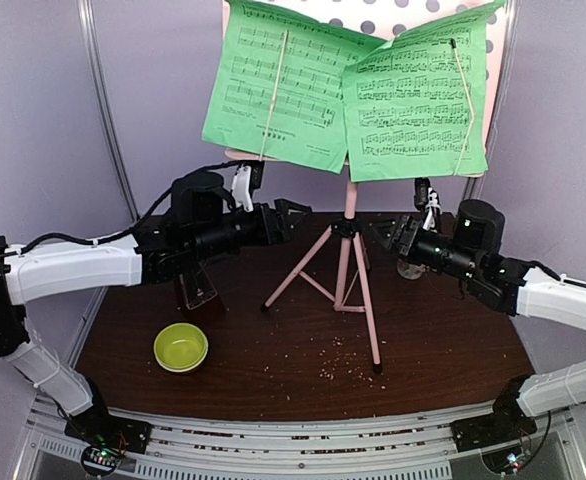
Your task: Pack up the instrument practice props
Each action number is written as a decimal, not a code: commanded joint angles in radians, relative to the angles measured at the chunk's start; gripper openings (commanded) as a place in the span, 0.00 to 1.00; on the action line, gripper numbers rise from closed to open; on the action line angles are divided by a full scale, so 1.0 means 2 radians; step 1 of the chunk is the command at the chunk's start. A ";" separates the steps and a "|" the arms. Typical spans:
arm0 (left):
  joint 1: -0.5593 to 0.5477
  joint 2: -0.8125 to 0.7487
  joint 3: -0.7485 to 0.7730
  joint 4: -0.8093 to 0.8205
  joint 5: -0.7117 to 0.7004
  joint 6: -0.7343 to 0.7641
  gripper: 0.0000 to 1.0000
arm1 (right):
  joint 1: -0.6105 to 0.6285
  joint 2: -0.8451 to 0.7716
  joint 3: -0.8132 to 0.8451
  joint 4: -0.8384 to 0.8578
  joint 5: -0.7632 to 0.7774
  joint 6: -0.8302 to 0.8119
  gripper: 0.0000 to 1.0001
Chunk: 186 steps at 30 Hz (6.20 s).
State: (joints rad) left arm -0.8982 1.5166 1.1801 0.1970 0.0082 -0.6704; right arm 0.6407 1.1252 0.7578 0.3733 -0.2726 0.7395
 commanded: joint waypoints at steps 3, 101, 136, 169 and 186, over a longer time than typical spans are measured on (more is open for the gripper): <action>0.037 0.013 -0.008 0.035 0.183 0.127 0.84 | 0.026 0.029 0.045 0.059 0.048 -0.030 0.67; 0.181 -0.229 0.110 -0.155 0.370 0.052 0.51 | 0.227 0.161 0.507 -0.231 0.137 -0.055 0.68; 0.135 -0.162 0.173 -0.236 0.361 0.108 0.20 | 0.227 0.253 0.625 -0.188 0.170 -0.080 0.39; 0.135 -0.280 0.106 -0.239 0.095 0.106 0.00 | 0.226 0.207 0.498 -0.089 0.203 -0.142 0.00; 0.135 -0.369 0.005 -0.335 -0.183 0.125 0.00 | 0.226 0.216 0.500 -0.105 0.210 -0.129 0.07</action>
State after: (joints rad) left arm -0.6304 0.7177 1.1954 -0.4049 -0.2401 -0.4850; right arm 1.0893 1.5524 1.7645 0.2111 0.1268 0.4808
